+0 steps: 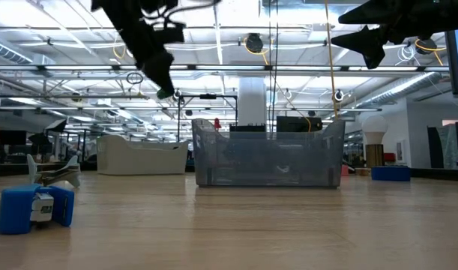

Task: Pick and place Stapler, Stapler remover, tape
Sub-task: Put the bottom green stapler into the gray bin, then put the blue stapler into the gray bin

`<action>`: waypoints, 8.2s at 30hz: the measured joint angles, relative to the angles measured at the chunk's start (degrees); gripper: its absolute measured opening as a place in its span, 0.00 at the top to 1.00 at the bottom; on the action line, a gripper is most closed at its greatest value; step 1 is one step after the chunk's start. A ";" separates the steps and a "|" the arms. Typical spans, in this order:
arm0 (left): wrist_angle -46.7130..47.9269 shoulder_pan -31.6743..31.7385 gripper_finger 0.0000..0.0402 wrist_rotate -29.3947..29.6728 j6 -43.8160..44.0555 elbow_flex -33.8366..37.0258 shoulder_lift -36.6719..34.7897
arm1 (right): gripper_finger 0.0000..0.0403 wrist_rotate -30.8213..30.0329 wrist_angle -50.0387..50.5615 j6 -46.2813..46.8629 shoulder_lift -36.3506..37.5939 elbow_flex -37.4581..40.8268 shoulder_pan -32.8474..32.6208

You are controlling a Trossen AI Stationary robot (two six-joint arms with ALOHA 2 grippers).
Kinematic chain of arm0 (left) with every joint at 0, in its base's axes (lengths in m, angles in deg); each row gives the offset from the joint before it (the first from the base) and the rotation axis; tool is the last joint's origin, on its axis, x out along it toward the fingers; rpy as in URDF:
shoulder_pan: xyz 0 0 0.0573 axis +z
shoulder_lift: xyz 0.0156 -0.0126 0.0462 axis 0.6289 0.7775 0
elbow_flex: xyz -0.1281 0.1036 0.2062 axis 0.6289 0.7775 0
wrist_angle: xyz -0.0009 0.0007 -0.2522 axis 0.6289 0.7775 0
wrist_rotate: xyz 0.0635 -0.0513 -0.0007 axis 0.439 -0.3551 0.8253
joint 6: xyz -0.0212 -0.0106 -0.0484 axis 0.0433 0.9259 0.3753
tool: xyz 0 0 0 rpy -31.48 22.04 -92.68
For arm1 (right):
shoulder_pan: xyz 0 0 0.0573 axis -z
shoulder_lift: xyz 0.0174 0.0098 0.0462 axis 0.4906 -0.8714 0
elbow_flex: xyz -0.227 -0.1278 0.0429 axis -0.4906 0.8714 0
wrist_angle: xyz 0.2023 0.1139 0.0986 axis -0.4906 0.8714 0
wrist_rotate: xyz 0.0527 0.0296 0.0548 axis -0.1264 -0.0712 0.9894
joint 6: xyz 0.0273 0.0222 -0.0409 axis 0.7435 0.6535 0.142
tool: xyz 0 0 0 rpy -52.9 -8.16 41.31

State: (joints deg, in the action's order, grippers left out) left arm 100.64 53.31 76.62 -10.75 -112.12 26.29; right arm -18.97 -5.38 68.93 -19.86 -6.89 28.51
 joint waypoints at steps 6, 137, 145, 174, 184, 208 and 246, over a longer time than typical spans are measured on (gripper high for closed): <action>10.11 11.56 0.80 -3.61 1.64 0.01 2.80 | 0.47 0.00 0.00 0.19 0.00 0.00 0.00; -22.61 -44.94 0.51 -36.46 -7.12 0.02 29.35 | 0.47 0.01 0.48 1.30 0.00 0.00 0.02; -25.09 -45.21 0.51 -36.23 -7.47 0.02 30.91 | 0.47 0.01 0.55 1.30 0.02 0.00 0.01; -25.27 -42.93 0.86 -35.80 2.91 0.02 30.80 | 0.47 0.00 1.05 1.30 0.02 0.00 0.02; -15.57 -37.21 0.86 -28.81 17.66 0.04 21.15 | 0.47 0.00 1.09 1.13 0.02 -0.02 0.00; 12.36 -6.81 0.83 7.99 20.90 0.02 -3.83 | 0.47 -0.15 1.29 -1.96 0.02 -0.02 0.00; 22.93 24.02 0.81 -13.32 15.93 0.05 14.30 | 0.47 -3.28 1.31 -0.58 0.00 -0.02 0.15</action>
State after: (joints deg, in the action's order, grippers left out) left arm 123.57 77.33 63.29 5.18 -112.07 40.59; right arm -22.25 -4.07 68.35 -19.86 -6.91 28.67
